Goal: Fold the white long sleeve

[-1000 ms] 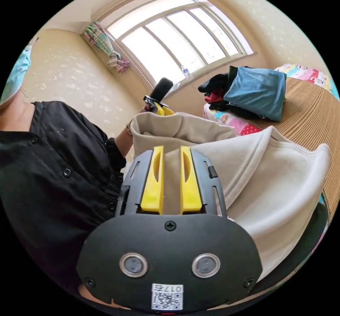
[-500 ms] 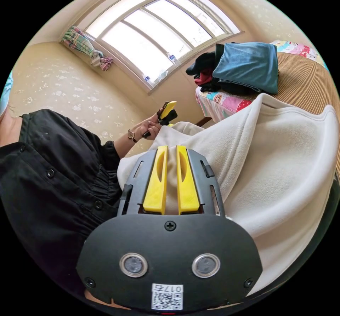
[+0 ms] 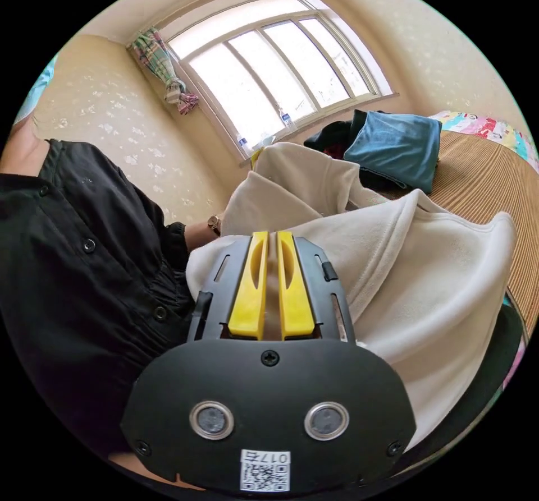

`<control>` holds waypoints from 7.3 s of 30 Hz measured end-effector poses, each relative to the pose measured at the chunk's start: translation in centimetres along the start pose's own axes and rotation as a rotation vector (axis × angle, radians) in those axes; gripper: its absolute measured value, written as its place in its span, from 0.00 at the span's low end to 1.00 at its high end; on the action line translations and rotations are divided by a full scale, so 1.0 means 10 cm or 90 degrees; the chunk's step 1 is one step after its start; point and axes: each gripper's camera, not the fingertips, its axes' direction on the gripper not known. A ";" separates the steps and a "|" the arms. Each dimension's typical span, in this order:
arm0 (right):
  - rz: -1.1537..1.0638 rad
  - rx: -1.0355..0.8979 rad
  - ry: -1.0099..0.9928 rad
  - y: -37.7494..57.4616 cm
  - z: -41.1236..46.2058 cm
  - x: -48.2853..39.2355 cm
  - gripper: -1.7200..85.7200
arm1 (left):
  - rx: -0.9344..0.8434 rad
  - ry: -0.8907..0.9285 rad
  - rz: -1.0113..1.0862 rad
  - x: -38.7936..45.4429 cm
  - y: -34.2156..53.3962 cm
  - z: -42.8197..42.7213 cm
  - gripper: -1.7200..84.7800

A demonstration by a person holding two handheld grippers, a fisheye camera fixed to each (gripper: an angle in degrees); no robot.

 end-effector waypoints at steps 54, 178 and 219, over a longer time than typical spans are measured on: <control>-0.370 0.485 0.818 -2.44 -1.03 -4.55 0.07 | 0.070 -0.219 0.563 1.91 0.60 2.67 0.06; 0.250 -0.049 0.361 -1.84 -2.79 0.82 0.12 | 0.246 -0.368 -0.265 3.62 -0.25 -0.33 0.18; 0.250 -0.149 0.169 -0.22 -0.56 0.82 0.09 | -0.499 -1.305 0.374 0.20 -0.17 3.38 0.04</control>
